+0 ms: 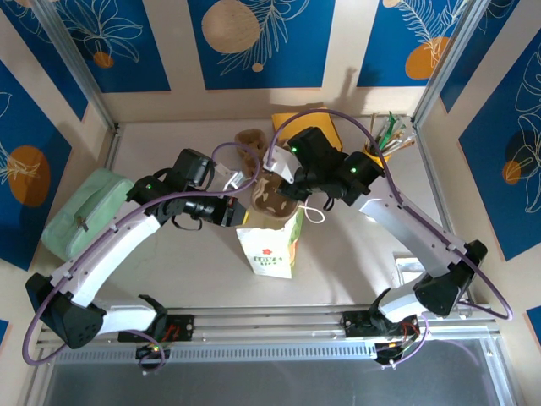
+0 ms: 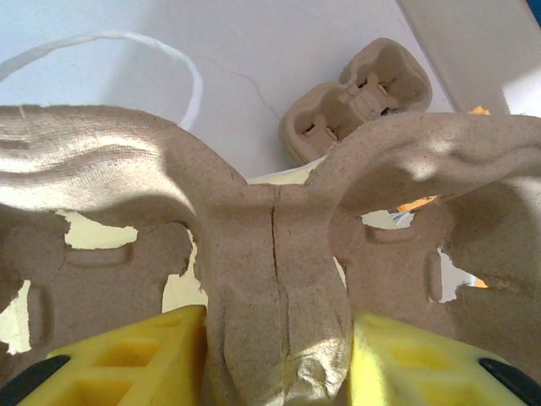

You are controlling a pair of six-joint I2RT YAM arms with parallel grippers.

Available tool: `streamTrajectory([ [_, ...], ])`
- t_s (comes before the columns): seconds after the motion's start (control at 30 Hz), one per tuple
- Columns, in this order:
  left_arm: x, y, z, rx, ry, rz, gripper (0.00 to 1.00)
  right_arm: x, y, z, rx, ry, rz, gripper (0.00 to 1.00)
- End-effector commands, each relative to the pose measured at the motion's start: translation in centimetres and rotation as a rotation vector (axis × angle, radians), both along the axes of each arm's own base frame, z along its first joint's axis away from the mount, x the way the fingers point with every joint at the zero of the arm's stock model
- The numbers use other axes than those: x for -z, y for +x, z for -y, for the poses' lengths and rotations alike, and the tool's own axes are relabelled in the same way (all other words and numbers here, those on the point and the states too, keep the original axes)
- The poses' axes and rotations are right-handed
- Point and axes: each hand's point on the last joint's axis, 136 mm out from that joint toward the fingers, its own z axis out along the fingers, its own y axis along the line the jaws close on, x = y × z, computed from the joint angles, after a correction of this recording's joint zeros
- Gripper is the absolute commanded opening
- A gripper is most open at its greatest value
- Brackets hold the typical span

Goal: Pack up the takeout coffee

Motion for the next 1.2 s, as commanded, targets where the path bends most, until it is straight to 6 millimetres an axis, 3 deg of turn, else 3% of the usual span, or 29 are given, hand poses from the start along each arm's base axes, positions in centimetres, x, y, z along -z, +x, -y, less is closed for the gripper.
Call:
streamTrajectory([
  [0.0,-1.0,-0.6,0.3,0.037,-0.021,0.013,0.0,0.2,0.7,-0.5,0.009,-0.013,0.028,0.45],
  [0.07,-1.0,-0.6,0.4,0.038,-0.023,0.013,0.0,0.8,0.4,-0.9,-0.008,-0.021,0.021,0.45],
  [0.13,-1.1,-0.4,0.3,0.029,-0.018,0.017,0.09,1.2,0.1,-1.2,-0.024,-0.02,0.007,0.45],
  [0.53,-3.4,-0.6,0.5,0.019,-0.083,0.061,0.22,2.8,-2.3,-1.2,-0.089,-0.014,-0.083,0.45],
  [1.17,-2.8,-0.1,0.3,0.001,-0.065,0.067,0.22,4.7,-6.9,-1.6,-0.223,-0.029,-0.278,0.44],
])
